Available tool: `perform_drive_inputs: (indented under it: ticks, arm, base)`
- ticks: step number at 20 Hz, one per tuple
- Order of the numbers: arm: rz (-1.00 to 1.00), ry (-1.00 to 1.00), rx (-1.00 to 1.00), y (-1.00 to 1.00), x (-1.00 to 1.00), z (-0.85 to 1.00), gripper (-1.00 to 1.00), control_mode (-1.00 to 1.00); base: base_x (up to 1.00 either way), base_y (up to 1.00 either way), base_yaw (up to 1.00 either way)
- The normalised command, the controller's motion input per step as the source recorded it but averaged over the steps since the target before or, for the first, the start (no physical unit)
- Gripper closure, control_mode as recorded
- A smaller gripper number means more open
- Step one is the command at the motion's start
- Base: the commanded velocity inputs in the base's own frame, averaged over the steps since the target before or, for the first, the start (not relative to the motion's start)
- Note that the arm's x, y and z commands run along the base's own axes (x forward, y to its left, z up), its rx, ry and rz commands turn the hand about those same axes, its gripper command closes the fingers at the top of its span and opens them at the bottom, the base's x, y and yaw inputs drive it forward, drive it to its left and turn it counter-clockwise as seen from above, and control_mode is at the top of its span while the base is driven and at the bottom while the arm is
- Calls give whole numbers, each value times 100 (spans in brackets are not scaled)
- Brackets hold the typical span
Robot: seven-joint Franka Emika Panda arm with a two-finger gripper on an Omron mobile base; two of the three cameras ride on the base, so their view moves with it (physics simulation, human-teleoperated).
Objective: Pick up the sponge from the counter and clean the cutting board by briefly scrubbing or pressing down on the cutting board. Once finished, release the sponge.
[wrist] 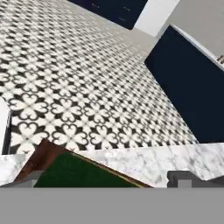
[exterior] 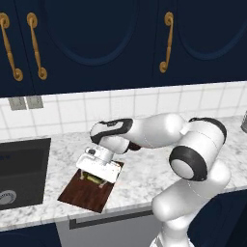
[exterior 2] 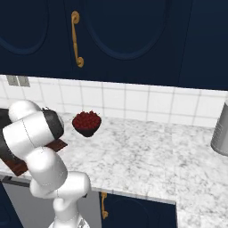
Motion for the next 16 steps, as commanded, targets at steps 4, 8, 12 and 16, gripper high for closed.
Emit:
perform_drive_inputs:
  ticks: [4,8,12,16]
  arm:
    - [34,34,57,-36,68,0,-100,-100]
    - [33,6,37,-49,90,-26,-100,-100]
    - [12,5,14,-96,96,-61,-100,-100]
    - [-18,3,-15,-96,63,-20,-100,-100]
  base:
    - [0,0,0]
    - [0,0,0]
    - [0,0,0]
    - [0,0,0]
